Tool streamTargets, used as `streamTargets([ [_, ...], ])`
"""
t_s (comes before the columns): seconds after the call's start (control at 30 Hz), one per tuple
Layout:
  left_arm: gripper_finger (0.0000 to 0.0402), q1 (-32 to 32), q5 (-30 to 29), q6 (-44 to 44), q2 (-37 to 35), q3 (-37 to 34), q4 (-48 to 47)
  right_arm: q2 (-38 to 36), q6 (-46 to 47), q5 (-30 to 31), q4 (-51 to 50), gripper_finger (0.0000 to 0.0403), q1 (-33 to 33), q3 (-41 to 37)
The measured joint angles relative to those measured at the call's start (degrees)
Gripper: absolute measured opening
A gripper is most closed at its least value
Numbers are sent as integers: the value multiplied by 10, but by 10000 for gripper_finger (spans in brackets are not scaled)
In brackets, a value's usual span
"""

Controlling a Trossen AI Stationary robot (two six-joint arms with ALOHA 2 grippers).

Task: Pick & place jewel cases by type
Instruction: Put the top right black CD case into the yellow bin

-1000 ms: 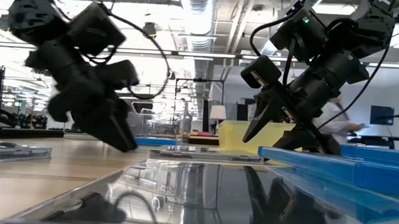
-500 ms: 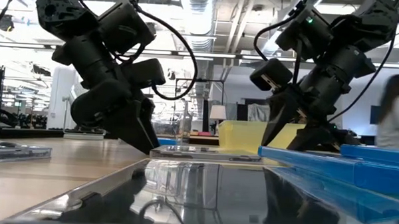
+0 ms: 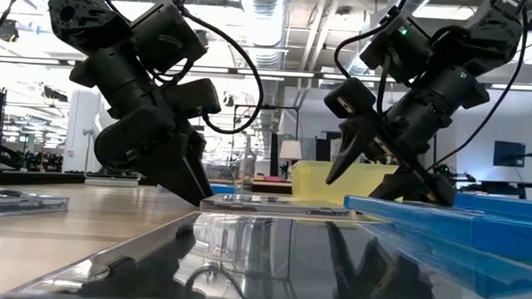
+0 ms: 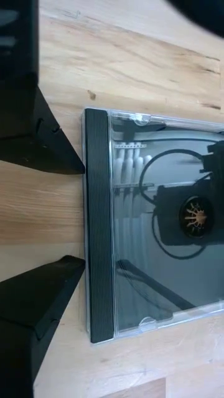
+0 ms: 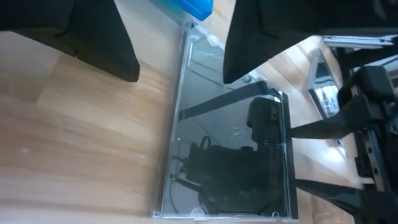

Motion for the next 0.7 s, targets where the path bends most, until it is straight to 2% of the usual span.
streamTargets([
  [0.13, 231, 0, 0, 0, 0, -1, 4, 18, 13, -5, 21, 254, 2, 3],
  [0.7, 231, 0, 2, -3, 0, -2, 0, 57, 34, 12, 95, 255, 4, 4],
])
